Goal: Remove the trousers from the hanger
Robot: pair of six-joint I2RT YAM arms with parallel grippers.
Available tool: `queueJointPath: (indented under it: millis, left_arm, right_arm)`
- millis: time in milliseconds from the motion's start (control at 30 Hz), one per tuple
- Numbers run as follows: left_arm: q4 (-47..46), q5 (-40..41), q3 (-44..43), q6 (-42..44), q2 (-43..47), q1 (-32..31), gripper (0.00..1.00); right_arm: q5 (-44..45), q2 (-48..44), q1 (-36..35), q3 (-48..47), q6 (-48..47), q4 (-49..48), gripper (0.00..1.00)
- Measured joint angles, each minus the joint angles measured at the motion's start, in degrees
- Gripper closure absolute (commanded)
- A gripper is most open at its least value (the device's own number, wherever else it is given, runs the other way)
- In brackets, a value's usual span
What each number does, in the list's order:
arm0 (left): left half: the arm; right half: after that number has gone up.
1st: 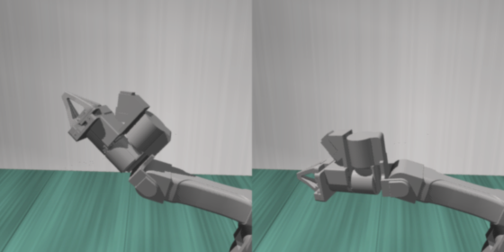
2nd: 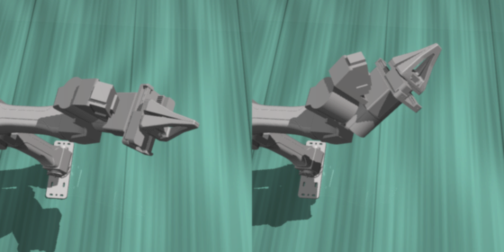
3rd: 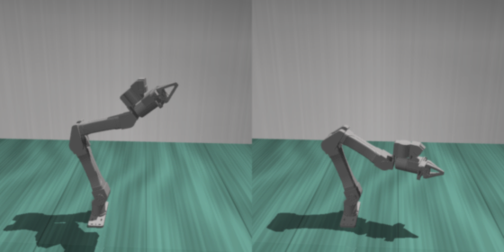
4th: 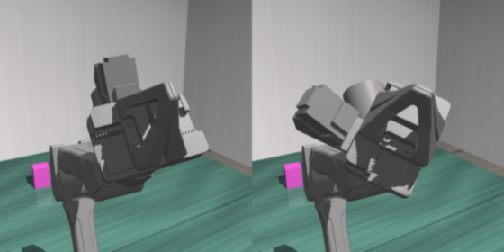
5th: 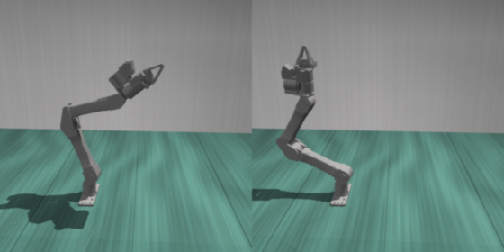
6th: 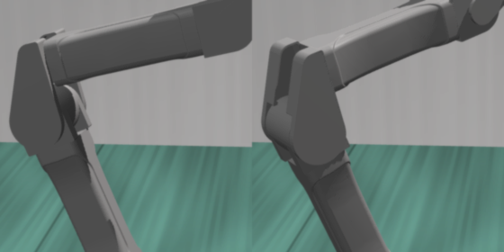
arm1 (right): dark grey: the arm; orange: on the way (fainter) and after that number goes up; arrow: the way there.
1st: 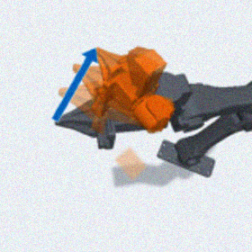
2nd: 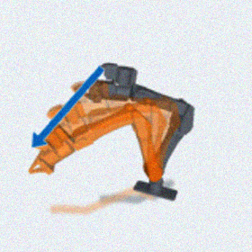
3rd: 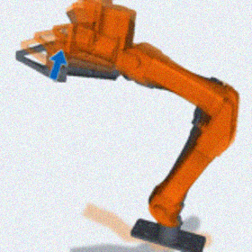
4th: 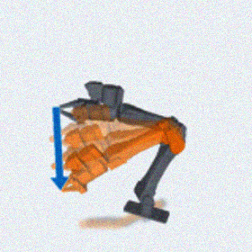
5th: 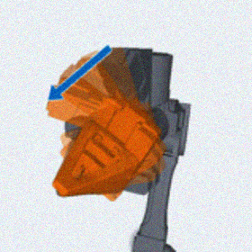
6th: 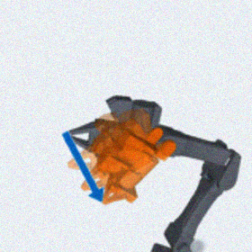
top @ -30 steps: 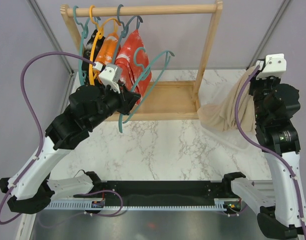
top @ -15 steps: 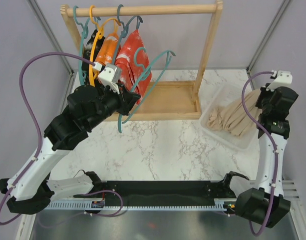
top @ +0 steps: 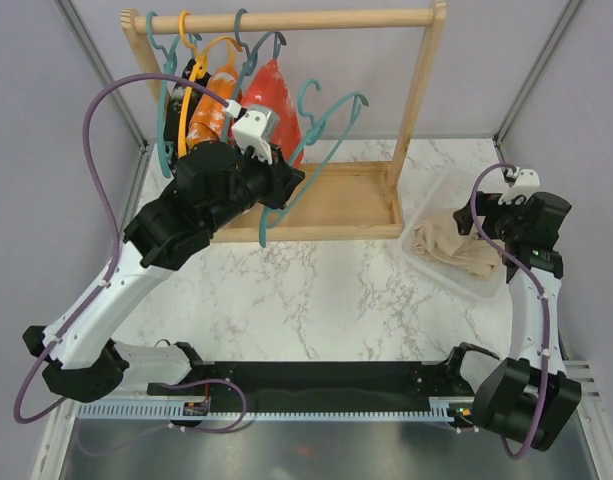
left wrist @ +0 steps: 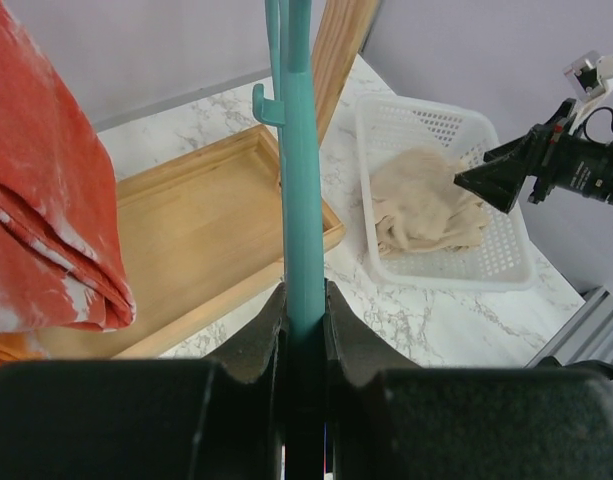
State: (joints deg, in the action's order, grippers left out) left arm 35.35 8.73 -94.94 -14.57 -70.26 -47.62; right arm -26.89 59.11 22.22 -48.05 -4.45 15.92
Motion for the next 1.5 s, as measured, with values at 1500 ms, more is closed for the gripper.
queueJointPath:
  millis: [1500]
  left_arm:
    - [-9.3, 9.0, -40.6, 1.1, -40.4, 0.0, 0.98]
  right_arm:
    - [-11.5, -16.9, 5.3, 8.4, -1.9, -2.0, 0.02]
